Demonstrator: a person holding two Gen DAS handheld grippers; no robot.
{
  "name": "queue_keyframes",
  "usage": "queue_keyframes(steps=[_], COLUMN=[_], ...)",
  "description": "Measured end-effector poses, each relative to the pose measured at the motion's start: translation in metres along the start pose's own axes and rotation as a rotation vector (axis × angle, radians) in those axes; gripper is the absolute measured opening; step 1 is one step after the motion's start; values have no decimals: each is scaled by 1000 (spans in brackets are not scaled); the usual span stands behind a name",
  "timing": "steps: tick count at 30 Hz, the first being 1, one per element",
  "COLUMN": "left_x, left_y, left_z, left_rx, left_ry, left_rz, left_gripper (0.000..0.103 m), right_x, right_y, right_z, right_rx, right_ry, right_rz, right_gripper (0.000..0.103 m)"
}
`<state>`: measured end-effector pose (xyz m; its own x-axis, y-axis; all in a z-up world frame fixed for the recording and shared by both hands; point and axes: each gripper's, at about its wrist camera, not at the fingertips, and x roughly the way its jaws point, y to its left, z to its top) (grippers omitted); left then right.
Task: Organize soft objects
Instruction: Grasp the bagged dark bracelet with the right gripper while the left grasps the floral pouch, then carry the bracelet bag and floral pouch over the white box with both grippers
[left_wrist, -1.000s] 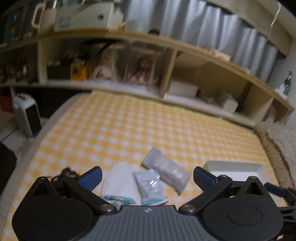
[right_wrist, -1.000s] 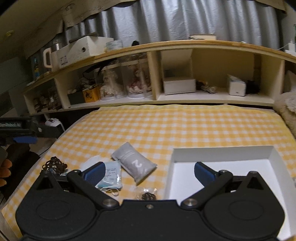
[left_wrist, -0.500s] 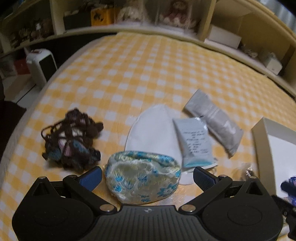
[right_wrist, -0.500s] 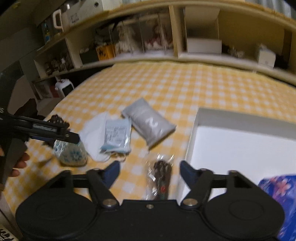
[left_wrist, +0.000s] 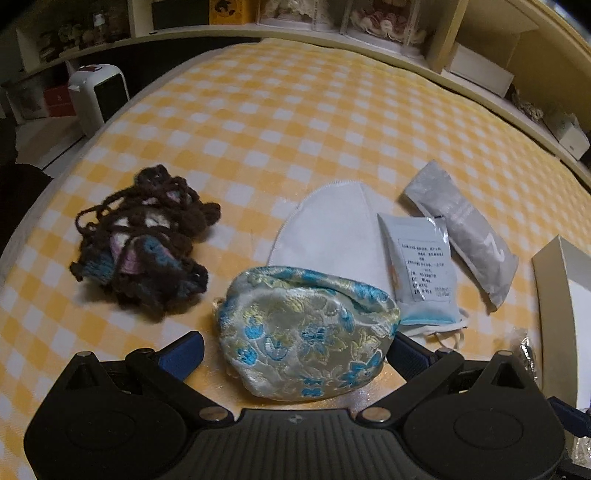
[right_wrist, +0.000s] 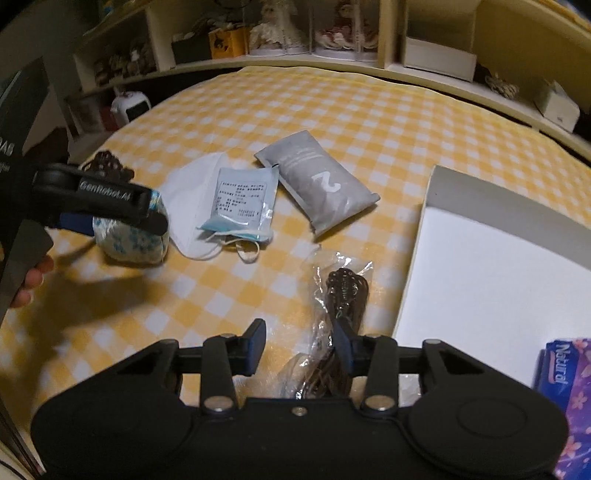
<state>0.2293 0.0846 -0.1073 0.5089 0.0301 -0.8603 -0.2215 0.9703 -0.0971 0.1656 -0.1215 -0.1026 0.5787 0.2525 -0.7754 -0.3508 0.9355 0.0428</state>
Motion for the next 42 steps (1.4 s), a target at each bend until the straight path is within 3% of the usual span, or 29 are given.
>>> queue_keyframes(steps=[3,5,7,14,18,30,42], left_x=[6,8,9,6,0,-29,-90], left_y=[-2,-5,-7,-13,-9,-14,-49], left_z=[-2,-4,-5,-6,-8,-20,-20], left_rx=[15,30,50,90,66,72,111], left_ry=[6,5,1,6,15,-47,-240], left_rz=[8,18,23,36,27,-39,-249], left_gripper=[102,100,90,71,64,63,63], right_x=[0,0,0,4,-2,-19,-97], right_y=[1,-1,-1,-7,-10,-11,-49], right_z=[-2,-2,-1,-4,-3,2,17], right_rx=[-14,-10,-10,-17,15,53,192], right_ry=[14,23,41,67,47,-13,-236], right_rz=[-20,-27,-38,-65,-11,55,101], right_gripper=[37,28,22,6,4,2,2])
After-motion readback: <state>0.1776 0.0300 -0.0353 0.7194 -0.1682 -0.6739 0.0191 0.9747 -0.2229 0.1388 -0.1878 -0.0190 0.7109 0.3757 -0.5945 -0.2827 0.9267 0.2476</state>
